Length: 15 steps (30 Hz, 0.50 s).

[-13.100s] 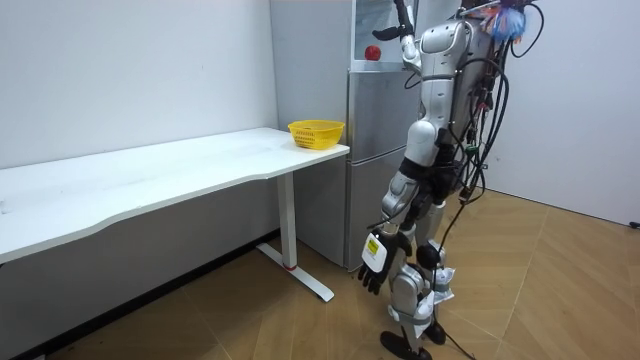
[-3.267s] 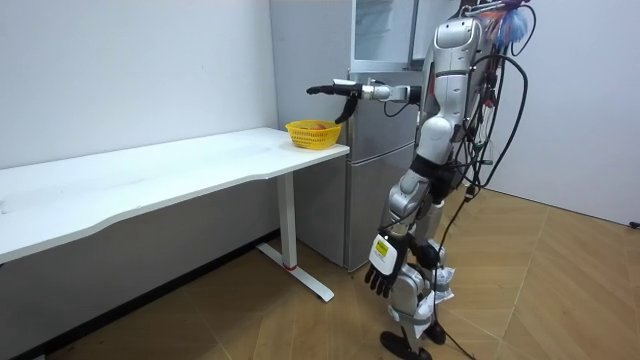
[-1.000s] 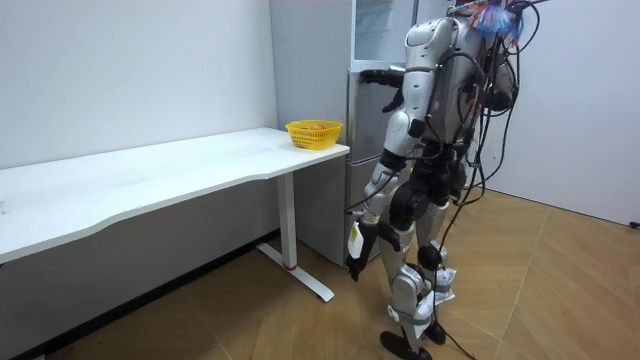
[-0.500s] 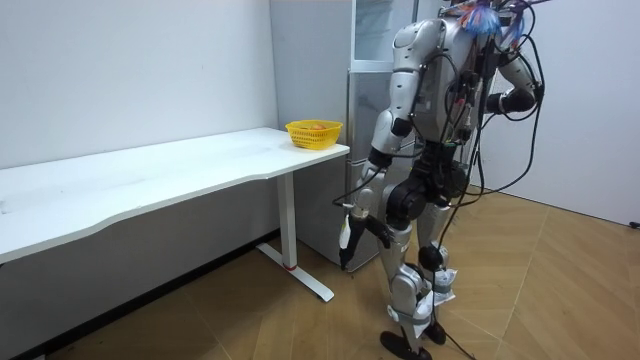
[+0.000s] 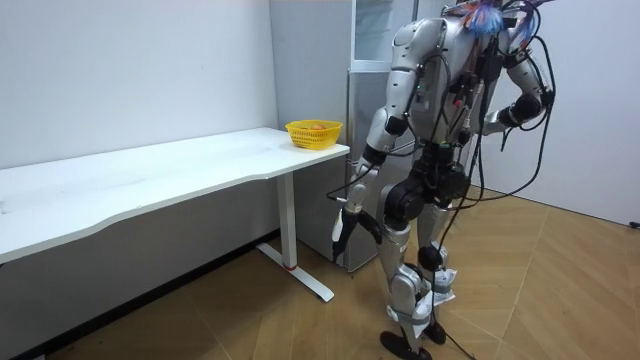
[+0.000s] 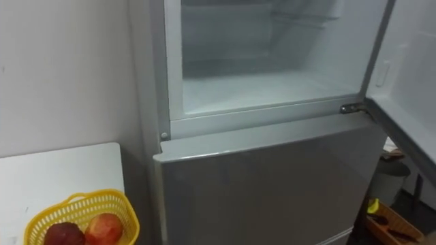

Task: Retrieve from the upper fridge

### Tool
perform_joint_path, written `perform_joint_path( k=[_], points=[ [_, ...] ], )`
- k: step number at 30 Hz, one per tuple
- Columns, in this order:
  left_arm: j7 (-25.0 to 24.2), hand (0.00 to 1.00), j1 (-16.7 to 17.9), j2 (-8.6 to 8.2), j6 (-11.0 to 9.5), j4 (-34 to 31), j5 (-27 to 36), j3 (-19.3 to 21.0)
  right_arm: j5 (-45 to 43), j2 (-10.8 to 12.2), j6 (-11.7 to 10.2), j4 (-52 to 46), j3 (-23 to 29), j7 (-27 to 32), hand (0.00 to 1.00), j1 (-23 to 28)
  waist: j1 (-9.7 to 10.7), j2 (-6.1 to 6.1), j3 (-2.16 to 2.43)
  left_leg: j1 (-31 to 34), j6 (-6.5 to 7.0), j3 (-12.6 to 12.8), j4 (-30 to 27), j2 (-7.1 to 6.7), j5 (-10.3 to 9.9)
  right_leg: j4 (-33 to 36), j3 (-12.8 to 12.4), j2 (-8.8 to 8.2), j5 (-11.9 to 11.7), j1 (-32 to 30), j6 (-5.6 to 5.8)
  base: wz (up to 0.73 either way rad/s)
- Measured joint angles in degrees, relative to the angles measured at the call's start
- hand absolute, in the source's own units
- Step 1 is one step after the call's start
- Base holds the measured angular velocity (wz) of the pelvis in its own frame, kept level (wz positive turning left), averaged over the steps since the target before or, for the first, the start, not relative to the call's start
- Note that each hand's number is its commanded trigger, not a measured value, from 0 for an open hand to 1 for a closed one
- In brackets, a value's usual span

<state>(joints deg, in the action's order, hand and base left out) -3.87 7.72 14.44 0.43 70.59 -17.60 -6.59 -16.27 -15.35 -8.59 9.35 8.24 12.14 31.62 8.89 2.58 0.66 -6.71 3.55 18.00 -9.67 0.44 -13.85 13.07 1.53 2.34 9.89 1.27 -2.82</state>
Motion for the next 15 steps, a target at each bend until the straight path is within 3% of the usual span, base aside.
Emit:
perform_joint_path(
  k=[5, 10, 15],
  points=[
    [0.0, 0.0, 2.0, -0.09, 0.9, -0.9, 0.0, 2.2, 26.4, 1.3, 0.2, 4.7, 5.9, 4.4, 0.0, -4.5, 1.4, 0.76, -0.2, 0.2, -0.01, -0.4, -0.1, -0.01, 0.0, 0.0, 0.4, -0.07, 0.2, -0.1, 0.01, 0.04],
    [0.9, 0.0, 5.0, -0.23, 1.9, -5.8, -0.1, 7.1, 59.8, 1.3, 2.5, 10.5, 13.5, 8.6, 0.0, -11.5, 1.8, 2.02, -0.27, 1.2, 0.0, -1.1, -0.1, -0.11, 0.0, -0.4, 0.7, -0.1, 0.1, -0.3, 0.04, 0.07],
    [1.2, 0.0, 6.6, -0.49, 2.9, -8.8, 0.0, 11.0, 79.1, 0.9, 2.5, 9.7, 18.8, 12.3, 0.0, -16.2, 1.9, 1.83, -0.53, 1.2, 0.0, -1.1, 0.2, -0.14, 0.0, -0.7, 0.9, -0.08, 0.1, -0.3, 0.06, 0.0]
  ],
)
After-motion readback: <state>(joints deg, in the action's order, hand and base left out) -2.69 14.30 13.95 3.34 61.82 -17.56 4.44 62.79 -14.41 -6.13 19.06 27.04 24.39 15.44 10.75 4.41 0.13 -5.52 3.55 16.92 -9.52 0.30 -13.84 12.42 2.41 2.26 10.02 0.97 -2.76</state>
